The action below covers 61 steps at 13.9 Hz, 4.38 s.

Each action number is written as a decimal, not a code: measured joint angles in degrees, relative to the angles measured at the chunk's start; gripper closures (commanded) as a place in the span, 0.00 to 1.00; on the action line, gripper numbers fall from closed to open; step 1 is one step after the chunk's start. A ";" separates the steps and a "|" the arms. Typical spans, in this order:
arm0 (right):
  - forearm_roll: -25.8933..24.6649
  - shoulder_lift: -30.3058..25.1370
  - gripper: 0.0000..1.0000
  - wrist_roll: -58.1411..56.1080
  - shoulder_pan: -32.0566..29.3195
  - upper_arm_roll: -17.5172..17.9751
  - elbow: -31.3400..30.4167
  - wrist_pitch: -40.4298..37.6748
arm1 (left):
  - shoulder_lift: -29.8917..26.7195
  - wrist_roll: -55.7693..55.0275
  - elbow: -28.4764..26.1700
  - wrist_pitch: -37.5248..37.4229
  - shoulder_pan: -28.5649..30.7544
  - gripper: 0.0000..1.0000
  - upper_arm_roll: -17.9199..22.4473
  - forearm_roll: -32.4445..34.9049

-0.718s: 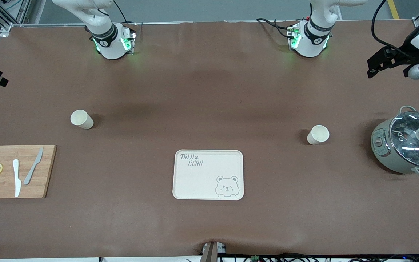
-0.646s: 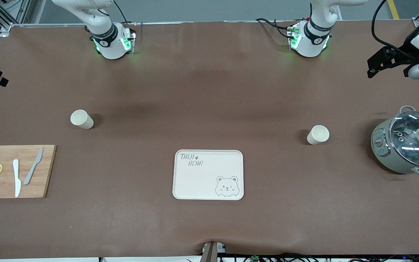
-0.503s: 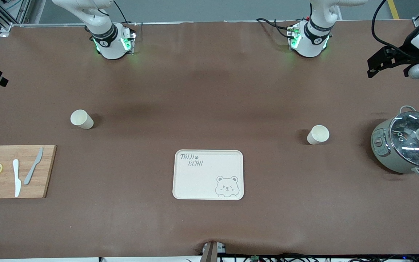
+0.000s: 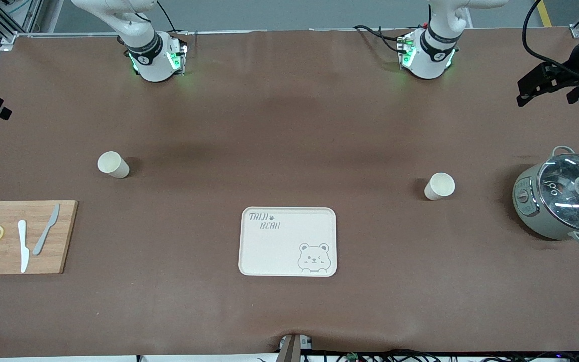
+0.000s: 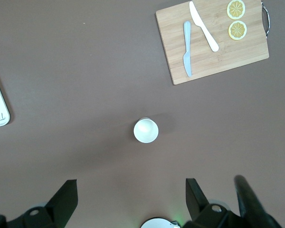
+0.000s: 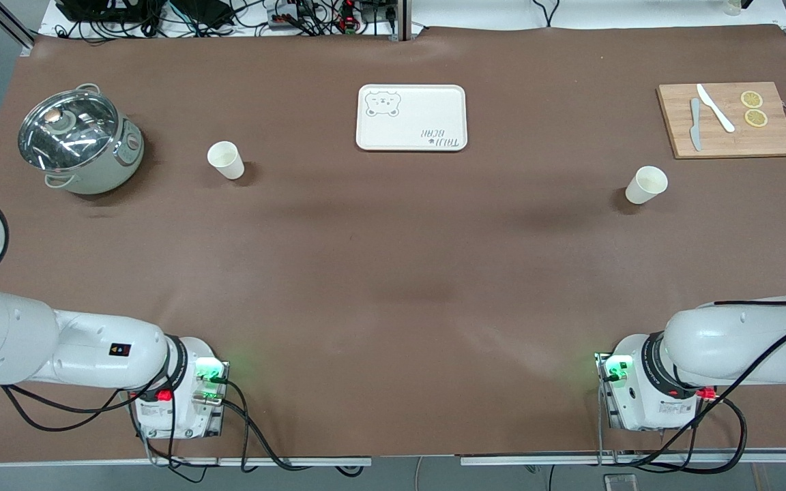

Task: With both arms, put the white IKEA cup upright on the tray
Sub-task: 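Move both grippers out toward the two white paper cups, then lower both grippers around the paper cups and close on them, then carry the cups with both grippers onto the bear tray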

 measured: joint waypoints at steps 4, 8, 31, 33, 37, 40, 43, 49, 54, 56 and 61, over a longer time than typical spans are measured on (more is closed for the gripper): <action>0.00 0.75 0.00 0.00 0.00 0.02 0.01 0.88 | 6.69 -0.49 -2.56 7.01 1.91 0.00 0.24 0.48; 0.00 2.92 0.00 0.00 0.01 0.02 0.02 2.37 | 9.55 -0.49 -14.90 25.08 3.36 0.00 0.25 0.48; -1.54 3.03 0.00 -5.14 -6.77 -0.77 -43.09 35.74 | 16.83 -0.52 -41.66 57.02 4.02 0.27 -0.03 0.48; -1.54 2.99 0.00 -8.44 -9.69 -0.91 -46.78 41.72 | 18.23 -0.52 -41.66 58.00 3.97 0.54 -0.15 0.12; -1.53 2.99 0.00 -9.16 -10.63 -0.80 -52.72 51.13 | 20.11 -0.54 -41.68 59.21 3.84 1.00 -0.94 -0.22; -1.34 3.06 0.00 -9.07 -10.63 -0.73 -55.04 54.62 | 20.21 -0.58 -41.50 59.59 3.82 1.00 -1.55 -0.26; 0.43 3.25 0.00 -8.99 -10.61 -0.52 -55.27 54.62 | 20.10 -0.28 -40.04 59.56 3.75 1.00 -1.99 -0.30; 3.18 6.20 0.35 -8.97 -10.47 -0.30 -55.51 56.17 | 20.05 -2.06 -31.37 54.25 2.07 1.00 -7.28 -0.32; 5.07 8.87 0.95 -8.95 -10.46 -0.22 -55.71 57.51 | 23.06 -15.06 -23.07 49.43 -4.30 1.00 -7.80 -1.67; 5.22 8.90 1.00 -8.95 -10.41 -0.14 -55.76 57.51 | 25.48 -19.41 -19.50 49.20 -6.72 1.00 -7.92 -4.76; 5.84 8.16 1.00 -8.95 -9.40 0.42 -55.52 55.38 | 31.74 -31.46 -11.29 49.15 -12.09 1.00 -8.05 -7.27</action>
